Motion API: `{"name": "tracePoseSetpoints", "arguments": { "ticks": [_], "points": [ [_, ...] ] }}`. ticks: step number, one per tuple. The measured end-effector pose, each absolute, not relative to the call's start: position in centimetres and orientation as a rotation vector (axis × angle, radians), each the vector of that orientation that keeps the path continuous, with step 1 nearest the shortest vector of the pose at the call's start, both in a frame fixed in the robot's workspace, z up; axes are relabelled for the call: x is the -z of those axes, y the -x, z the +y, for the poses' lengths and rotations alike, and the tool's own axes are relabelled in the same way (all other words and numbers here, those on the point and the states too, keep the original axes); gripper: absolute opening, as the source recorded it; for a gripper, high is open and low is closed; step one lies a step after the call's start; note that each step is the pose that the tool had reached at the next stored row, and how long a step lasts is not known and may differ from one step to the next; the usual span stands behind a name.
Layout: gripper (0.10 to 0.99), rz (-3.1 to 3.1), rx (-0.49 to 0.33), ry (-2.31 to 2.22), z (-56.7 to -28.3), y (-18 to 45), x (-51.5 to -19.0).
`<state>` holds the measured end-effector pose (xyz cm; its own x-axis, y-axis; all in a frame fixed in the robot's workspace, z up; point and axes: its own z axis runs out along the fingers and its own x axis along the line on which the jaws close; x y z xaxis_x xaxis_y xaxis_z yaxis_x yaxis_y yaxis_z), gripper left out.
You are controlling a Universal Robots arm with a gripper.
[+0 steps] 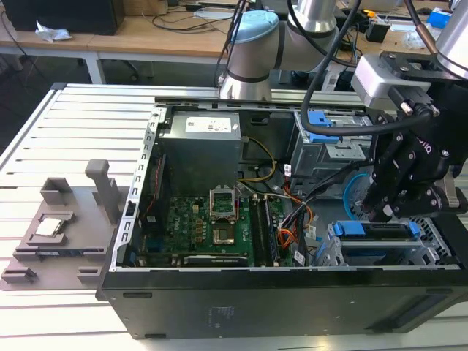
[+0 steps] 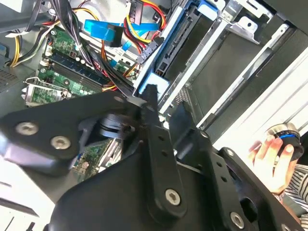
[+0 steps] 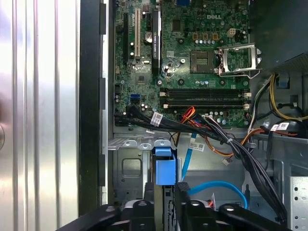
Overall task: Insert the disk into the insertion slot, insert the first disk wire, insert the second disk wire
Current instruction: 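Insert the disk into the insertion slot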
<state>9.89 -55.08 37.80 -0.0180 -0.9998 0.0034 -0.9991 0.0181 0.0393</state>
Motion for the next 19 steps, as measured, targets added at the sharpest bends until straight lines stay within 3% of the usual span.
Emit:
{"name": "tracePoseSetpoints", "arguments": {
  "ticks": [1,4,19],
  "points": [
    [0.235,-2.22,0.04,-2.18,-55.08,-9.89,-37.8],
    [0.118,-2.22,0.04,-2.18,-55.08,-9.89,-37.79],
    [0.106,-2.22,0.04,-2.18,-55.07,-10.55,-37.72]
  ]
}}
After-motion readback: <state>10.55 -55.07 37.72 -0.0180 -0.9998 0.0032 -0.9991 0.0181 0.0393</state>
